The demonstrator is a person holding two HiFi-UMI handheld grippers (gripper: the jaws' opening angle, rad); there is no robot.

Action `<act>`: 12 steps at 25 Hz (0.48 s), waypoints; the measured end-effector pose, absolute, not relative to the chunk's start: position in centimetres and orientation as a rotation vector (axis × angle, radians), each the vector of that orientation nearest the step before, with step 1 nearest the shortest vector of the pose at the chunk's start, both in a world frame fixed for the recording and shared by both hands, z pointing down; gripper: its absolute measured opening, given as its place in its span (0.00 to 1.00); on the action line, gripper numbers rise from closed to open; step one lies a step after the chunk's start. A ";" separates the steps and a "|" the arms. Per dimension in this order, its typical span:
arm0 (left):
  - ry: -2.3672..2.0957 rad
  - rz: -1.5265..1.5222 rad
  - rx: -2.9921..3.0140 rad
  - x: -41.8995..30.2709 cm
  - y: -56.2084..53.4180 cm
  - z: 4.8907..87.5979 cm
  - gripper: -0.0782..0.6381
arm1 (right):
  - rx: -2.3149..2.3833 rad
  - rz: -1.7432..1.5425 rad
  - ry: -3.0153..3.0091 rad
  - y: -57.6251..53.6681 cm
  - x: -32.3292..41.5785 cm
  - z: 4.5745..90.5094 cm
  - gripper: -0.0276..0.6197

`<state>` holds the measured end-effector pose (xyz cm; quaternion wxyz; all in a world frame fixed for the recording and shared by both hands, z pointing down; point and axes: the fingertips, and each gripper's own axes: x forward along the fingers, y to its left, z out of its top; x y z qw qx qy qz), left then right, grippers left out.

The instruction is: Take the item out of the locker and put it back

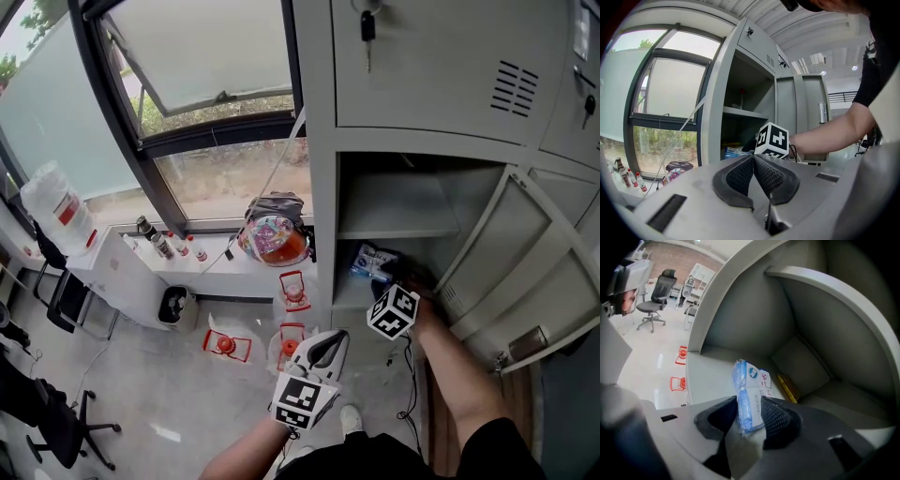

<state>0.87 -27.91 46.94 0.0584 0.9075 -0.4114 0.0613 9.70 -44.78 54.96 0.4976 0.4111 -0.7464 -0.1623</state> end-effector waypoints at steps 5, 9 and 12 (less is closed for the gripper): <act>-1.249 0.188 2.754 0.8 -27.6 46.8 0.13 | 0.995 -0.402 -1.809 -44.4 9.7 54.8 0.39; -1.248 0.187 2.757 0.8 -27.1 46.6 0.13 | 1.009 -0.425 -1.808 -43.9 9.7 54.3 0.40; -1.244 0.189 2.762 0.7 -26.6 46.5 0.13 | 1.028 -0.441 -1.813 -43.3 9.7 53.5 0.40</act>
